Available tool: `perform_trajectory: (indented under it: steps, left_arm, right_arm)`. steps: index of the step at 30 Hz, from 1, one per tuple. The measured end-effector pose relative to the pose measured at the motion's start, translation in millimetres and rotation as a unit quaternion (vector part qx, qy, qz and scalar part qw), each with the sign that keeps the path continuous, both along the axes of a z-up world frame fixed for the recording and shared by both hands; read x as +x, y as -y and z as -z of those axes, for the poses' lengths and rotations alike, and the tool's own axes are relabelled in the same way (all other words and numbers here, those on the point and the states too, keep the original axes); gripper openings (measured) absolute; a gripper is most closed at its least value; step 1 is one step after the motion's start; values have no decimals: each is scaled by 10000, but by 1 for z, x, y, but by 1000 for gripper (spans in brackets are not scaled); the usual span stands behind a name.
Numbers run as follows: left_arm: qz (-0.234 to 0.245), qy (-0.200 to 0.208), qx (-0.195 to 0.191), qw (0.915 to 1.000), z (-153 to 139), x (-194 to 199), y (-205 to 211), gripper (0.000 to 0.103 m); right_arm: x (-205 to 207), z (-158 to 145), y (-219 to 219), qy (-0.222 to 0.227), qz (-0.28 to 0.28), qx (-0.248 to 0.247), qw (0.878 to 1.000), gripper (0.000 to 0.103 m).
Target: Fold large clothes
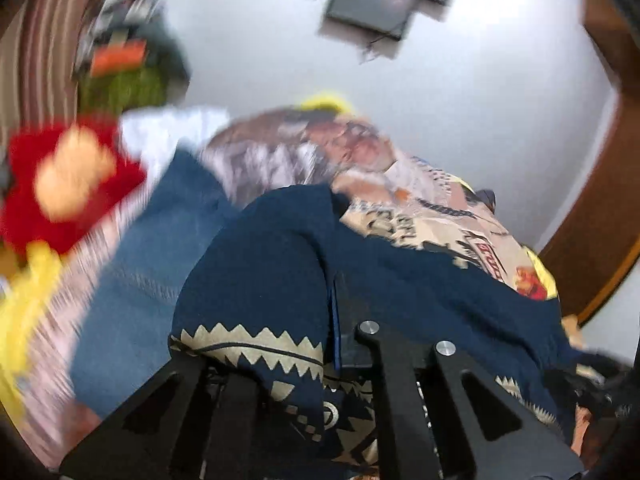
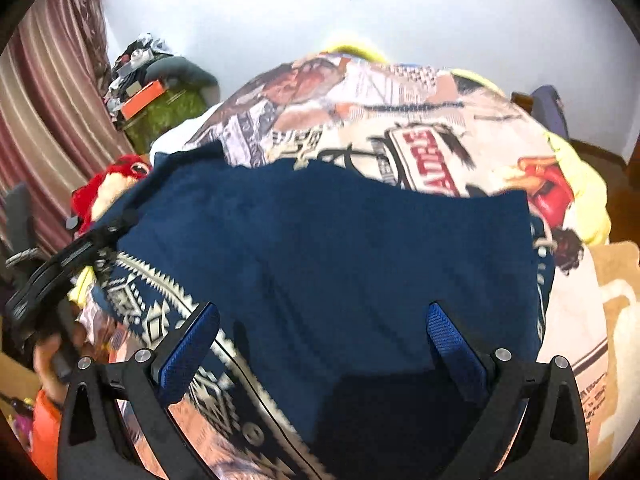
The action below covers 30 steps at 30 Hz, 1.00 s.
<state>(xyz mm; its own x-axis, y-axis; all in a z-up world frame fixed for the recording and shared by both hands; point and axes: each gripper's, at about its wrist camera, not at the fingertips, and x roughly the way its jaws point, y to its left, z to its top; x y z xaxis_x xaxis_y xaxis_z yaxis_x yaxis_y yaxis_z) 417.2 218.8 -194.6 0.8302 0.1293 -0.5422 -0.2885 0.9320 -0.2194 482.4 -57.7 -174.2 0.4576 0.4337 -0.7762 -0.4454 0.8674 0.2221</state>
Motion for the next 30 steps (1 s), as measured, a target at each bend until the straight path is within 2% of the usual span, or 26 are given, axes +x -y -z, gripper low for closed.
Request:
perform_trajectory:
  steps: [2, 6, 10, 13, 17, 20, 22, 25, 28, 30]
  left_arm:
    - [218, 189, 533, 9982, -22, -8, 22, 8]
    - [841, 418, 1222, 9881, -52, -8, 65, 8]
    - [1458, 215, 1200, 9818, -58, 6, 102, 7]
    - [1687, 93, 1346, 9764, -64, 18, 133, 7]
    - [2090, 123, 1255, 9697, -81, 29, 177, 7]
    - [2480, 171, 1351, 9591, -86, 27, 217, 7]
    - [2839, 128, 1536, 9464, -83, 19, 251, 7]
    - [3509, -209, 2153, 9111, -56, 2, 301, 7]
    - [3961, -796, 2526, 8792, -20, -15, 325, 7]
    - [4029, -1204, 2596, 8693, 3, -23, 331, 8]
  right_arm:
    - [0, -2, -8, 55, -31, -5, 10000, 103]
    - [-5, 14, -31, -55, -369, -276, 9989, 103]
    - [-9, 38, -41, -167, -540, -529, 9970, 103]
    - [-17, 31, -35, -242, -808, -618, 9945, 103]
    - [-38, 9, 18, -348, -717, -217, 9966, 103]
    - [-57, -5, 78, -380, -247, -121, 9989, 103]
    - [-68, -12, 121, -323, 163, -203, 9991, 103]
    - [-80, -18, 169, -317, 668, -354, 9966, 103]
    - [-94, -21, 210, -379, 1094, -382, 9925, 103]
    - [-102, -21, 230, -444, 1298, -390, 9898, 103]
